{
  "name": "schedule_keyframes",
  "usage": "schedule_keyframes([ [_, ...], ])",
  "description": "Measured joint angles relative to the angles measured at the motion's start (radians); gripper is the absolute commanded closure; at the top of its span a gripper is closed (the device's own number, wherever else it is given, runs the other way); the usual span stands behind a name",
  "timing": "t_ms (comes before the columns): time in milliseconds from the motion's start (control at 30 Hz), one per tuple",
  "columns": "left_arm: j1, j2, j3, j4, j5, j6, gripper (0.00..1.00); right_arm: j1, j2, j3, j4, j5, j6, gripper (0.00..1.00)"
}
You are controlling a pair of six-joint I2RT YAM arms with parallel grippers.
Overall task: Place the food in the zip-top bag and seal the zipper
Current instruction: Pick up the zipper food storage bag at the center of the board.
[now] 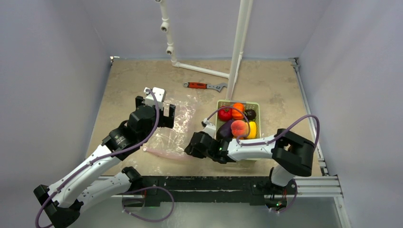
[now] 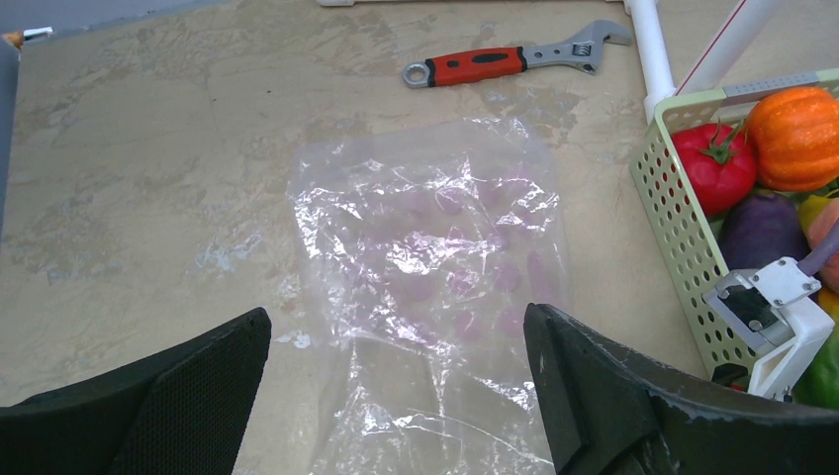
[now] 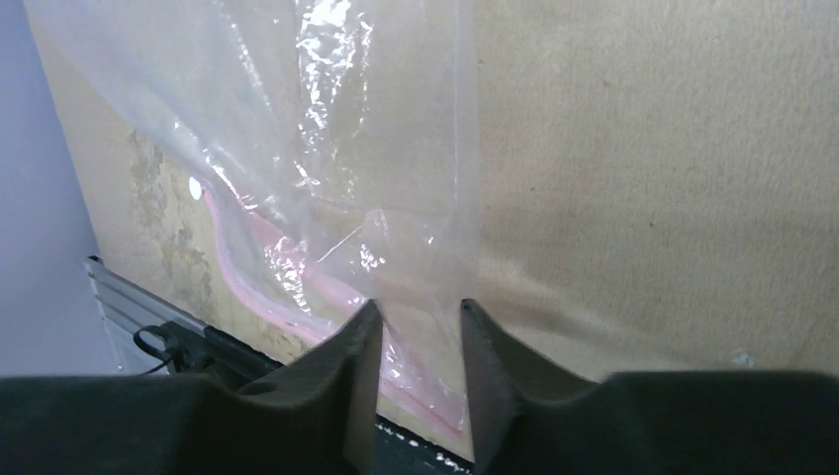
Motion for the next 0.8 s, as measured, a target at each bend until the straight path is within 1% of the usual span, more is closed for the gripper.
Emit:
schedule_keyframes([
  [133,0.000,0.005,0.000,0.000,0.000,0.000,0.02,-0.002,0.000,0.000,0.019,0.000,-0.016,0.96],
  [167,0.000,0.006,0.000,0.000,0.000,0.000,0.02,-0.005,-0.001,0.000,0.023,0.000,-0.022,1.00],
  [433,0.000,0.013,0.000,-0.004,0.009,-0.001,0.02,-0.026,-0.037,0.000,0.029,0.008,-0.077,1.00],
  [800,0.000,0.000,0.000,-0.037,0.098,-0.011,0.01,-0.058,-0.158,0.033,-0.010,0.020,-0.200,1.00],
])
